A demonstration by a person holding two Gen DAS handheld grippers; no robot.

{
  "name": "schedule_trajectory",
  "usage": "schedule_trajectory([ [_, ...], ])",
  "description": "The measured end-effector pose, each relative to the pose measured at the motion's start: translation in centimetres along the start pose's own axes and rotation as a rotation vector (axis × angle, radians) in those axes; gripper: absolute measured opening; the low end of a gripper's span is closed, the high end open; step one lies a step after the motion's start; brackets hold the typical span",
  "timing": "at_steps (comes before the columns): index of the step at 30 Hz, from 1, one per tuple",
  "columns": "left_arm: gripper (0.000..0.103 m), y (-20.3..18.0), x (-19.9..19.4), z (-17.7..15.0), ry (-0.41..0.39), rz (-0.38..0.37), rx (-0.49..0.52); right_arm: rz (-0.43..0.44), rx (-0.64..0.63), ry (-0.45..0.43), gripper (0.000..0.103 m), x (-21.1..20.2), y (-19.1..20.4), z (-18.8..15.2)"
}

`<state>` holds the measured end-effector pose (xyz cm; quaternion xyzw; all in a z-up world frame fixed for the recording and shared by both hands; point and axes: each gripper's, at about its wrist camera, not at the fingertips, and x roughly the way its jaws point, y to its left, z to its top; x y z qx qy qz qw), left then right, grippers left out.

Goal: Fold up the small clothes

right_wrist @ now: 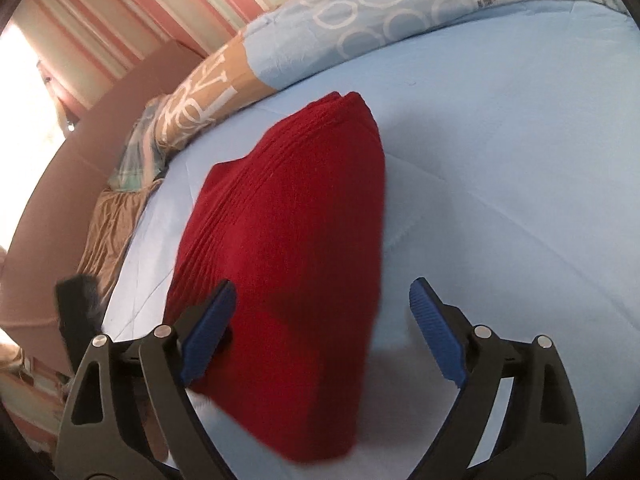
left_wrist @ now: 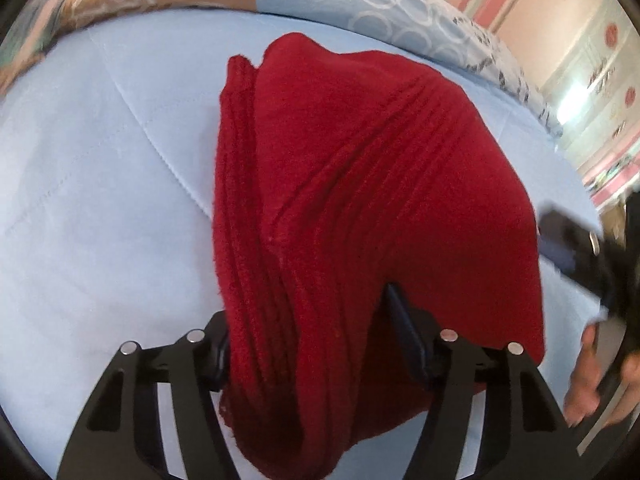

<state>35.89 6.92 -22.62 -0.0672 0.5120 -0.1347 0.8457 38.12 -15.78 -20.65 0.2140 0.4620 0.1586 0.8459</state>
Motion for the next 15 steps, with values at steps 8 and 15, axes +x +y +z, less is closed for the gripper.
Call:
schedule_trajectory([
  [8, 0.065, -2.4, 0.4, -0.3, -0.006, 0.172, 0.124, -0.065, -0.107, 0.146, 0.089, 5.1, 1.3, 1.9],
  [15, 0.052, -3.1, 0.6, -0.3, -0.021, 0.21, 0.145, -0.116, -0.221, 0.103, 0.058, 5.1, 3.1, 1.4],
])
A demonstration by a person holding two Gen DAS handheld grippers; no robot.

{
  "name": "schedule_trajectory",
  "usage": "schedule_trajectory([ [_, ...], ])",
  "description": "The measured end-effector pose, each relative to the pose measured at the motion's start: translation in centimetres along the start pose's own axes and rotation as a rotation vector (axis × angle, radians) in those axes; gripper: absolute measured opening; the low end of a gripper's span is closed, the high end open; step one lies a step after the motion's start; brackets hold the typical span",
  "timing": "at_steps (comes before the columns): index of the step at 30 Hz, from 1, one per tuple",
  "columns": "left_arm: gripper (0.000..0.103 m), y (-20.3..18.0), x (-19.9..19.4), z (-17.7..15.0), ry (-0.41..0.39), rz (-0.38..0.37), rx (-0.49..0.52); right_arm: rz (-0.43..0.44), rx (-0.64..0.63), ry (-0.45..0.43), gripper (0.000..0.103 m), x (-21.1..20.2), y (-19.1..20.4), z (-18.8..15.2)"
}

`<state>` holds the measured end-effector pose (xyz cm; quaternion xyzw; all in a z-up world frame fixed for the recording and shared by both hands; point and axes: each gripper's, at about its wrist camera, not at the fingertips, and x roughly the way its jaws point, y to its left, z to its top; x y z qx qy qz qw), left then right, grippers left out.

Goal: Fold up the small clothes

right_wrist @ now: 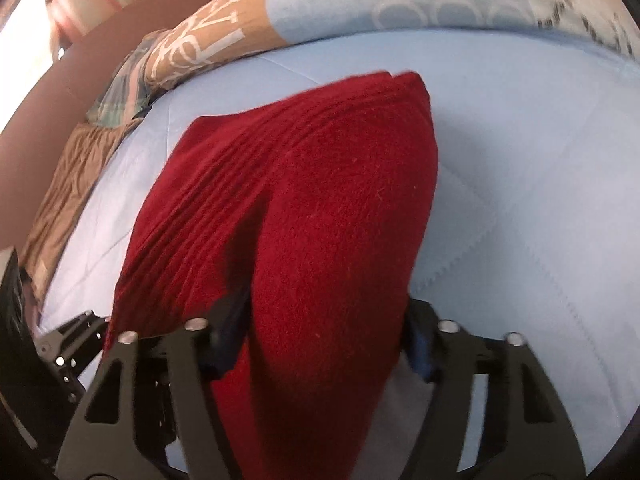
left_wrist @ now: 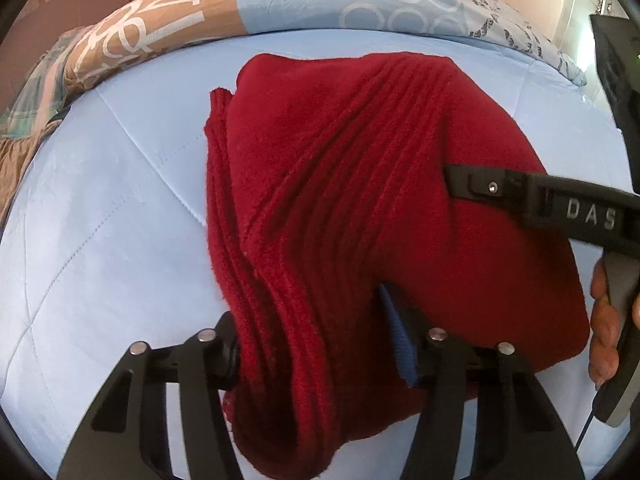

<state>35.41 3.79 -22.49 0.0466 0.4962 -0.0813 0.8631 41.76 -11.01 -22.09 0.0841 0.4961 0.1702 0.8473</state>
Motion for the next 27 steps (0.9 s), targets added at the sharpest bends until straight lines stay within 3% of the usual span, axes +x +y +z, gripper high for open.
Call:
schedule_trajectory([
  [6, 0.033, -0.4, -1.2, -0.1, -0.025, 0.012, 0.001, -0.015, -0.054, -0.058, 0.049, -1.2, 0.9, -0.3],
  [15, 0.031, -5.0, -5.8, 0.0, -0.06, -0.022, 0.036, -0.016, -0.087, -0.125, 0.048, -7.8, -0.8, -2.0],
  [22, 0.031, -13.3, -10.5, -4.6, -0.054, -0.073, 0.059, -0.038, -0.05, -0.09, 0.048, -15.0, -5.8, -8.3],
  [27, 0.031, -17.9, -10.3, -9.5, -0.021, -0.037, 0.109, -0.018, -0.029, -0.048, 0.049, -15.6, -9.0, -14.0],
])
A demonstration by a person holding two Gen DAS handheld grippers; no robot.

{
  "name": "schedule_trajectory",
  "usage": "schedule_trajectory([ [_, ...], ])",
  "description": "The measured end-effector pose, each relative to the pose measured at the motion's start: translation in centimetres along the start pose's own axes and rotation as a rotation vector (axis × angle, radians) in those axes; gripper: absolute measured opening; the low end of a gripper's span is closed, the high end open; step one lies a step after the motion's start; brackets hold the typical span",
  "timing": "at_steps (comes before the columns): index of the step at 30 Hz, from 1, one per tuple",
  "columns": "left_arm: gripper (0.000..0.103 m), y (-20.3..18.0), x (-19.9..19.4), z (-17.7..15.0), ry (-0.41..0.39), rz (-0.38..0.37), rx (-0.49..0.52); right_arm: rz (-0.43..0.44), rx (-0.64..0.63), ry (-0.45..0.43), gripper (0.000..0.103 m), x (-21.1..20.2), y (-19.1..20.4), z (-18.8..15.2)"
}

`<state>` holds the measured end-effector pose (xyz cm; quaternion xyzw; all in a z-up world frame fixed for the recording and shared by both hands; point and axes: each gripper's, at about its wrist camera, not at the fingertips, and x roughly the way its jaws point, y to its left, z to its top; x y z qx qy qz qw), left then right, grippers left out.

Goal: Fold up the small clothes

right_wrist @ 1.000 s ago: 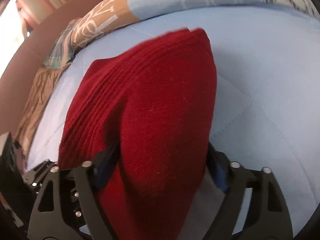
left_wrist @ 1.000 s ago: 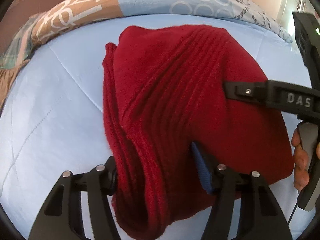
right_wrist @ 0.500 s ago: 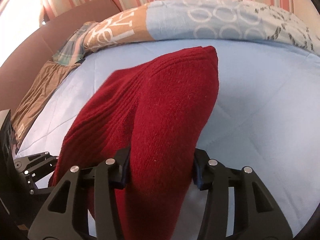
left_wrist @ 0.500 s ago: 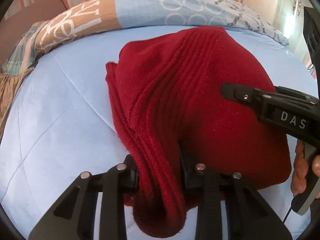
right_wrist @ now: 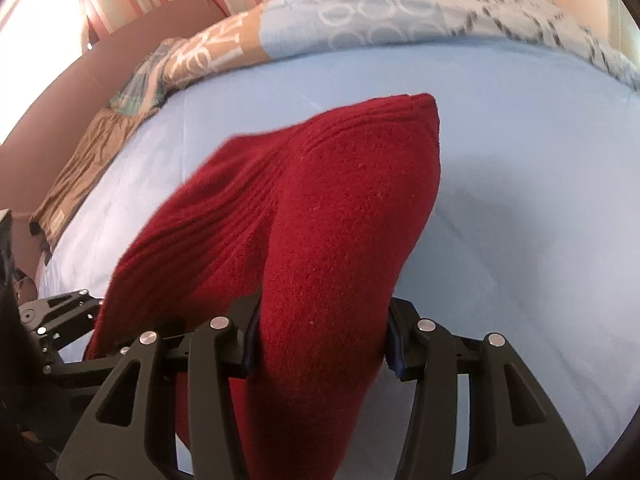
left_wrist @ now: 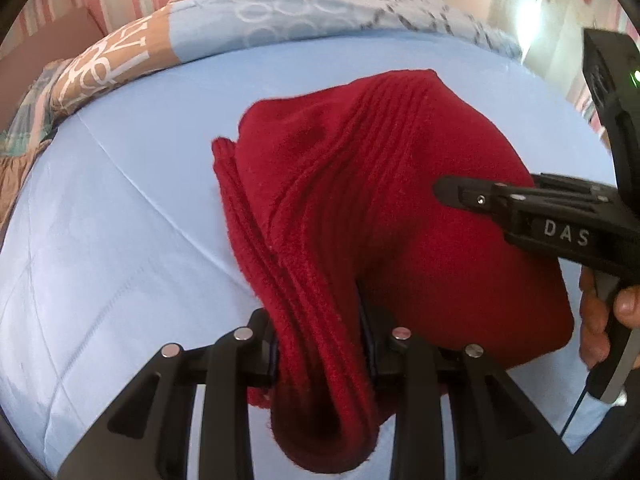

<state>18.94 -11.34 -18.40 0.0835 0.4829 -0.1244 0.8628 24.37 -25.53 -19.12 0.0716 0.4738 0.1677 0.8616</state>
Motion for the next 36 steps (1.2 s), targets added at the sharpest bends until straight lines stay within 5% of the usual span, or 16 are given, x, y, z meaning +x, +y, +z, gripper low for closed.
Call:
schedule_trajectory([
  [5, 0.044, -1.8, 1.9, -1.8, -0.038, 0.072, 0.055, 0.054, 0.08, -0.028, 0.058, 0.7, -2.1, -2.4],
  [11, 0.05, 1.0, -0.4, -2.9, -0.045, -0.029, -0.037, 0.059, 0.065, -0.073, 0.073, -2.8, -1.5, -2.9],
  [13, 0.051, 1.7, -2.2, -3.7, -0.067, -0.027, -0.036, -0.006, 0.022, -0.129, 0.085, -5.4, -0.7, -4.0],
  [19, 0.058, 2.0, -6.4, -5.3, -0.173, 0.021, -0.035, -0.254, -0.132, -0.184, 0.087, -8.7, 2.1, -7.9],
  [23, 0.058, 3.7, -6.9, -5.1, -0.191, 0.02, -0.075, -0.349, -0.21, -0.117, 0.087, -6.9, 3.4, -9.9],
  [28, 0.062, 4.5, -2.8, -5.4, -0.064, 0.034, -0.076, -0.38, -0.212, -0.055, 0.087, -4.6, 3.5, -10.8],
  [36, 0.073, 5.7, 1.2, -5.3, -0.074, 0.061, -0.028, -0.388, -0.165, -0.011, 0.09, -2.6, 2.1, -10.8],
])
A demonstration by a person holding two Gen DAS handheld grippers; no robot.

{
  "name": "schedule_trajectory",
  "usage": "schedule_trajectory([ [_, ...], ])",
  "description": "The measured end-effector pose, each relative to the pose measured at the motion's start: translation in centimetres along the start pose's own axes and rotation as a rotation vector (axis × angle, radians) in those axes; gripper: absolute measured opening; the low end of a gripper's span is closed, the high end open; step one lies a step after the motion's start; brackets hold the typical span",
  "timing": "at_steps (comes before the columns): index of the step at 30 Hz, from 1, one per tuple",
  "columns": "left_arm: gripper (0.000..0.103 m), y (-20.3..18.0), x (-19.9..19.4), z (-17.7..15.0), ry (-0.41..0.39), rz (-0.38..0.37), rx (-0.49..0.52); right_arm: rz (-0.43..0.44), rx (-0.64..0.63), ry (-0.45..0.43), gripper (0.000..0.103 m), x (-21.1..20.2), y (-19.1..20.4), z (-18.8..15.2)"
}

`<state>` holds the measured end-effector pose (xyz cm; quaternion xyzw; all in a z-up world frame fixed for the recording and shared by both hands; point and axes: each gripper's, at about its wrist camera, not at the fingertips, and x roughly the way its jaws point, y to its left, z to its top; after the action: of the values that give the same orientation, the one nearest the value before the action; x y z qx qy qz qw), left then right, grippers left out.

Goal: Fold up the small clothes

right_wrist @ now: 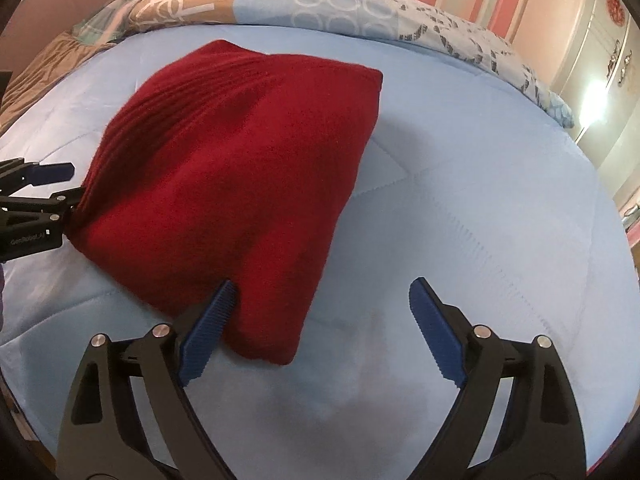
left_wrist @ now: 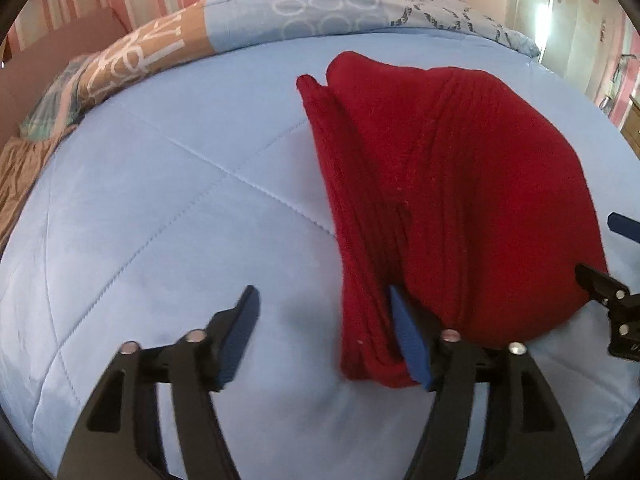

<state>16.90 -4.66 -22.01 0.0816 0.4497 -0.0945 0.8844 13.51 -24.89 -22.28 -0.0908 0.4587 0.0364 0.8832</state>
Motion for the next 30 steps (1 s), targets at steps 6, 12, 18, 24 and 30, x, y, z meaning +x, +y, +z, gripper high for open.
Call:
schedule_trajectory([
  [6, 0.076, 1.8, -0.6, -0.1, -0.017, -0.077, -0.034, 0.027, 0.043, -0.038, 0.091, -0.5, -0.5, -0.4],
  [12, 0.085, 1.6, -5.1, -1.5, -0.122, -0.057, -0.072, 0.078, 0.059, -0.193, 0.094, -5.1, 0.4, -0.9],
  [18, 0.089, 2.1, -8.4, -3.4, -0.191, -0.013, -0.109, 0.033, 0.08, -0.29, 0.095, -8.4, 2.9, -2.9],
  [24, 0.098, 1.2, -11.7, -4.9, -0.259, 0.057, -0.055, 0.042, 0.223, -0.363, 0.098, -10.2, 3.4, -4.7],
  [30, 0.101, -0.6, -14.7, -6.8, -0.338, 0.102, 0.02, 0.032, 0.302, -0.379, 0.099, -11.4, 3.7, -5.4],
])
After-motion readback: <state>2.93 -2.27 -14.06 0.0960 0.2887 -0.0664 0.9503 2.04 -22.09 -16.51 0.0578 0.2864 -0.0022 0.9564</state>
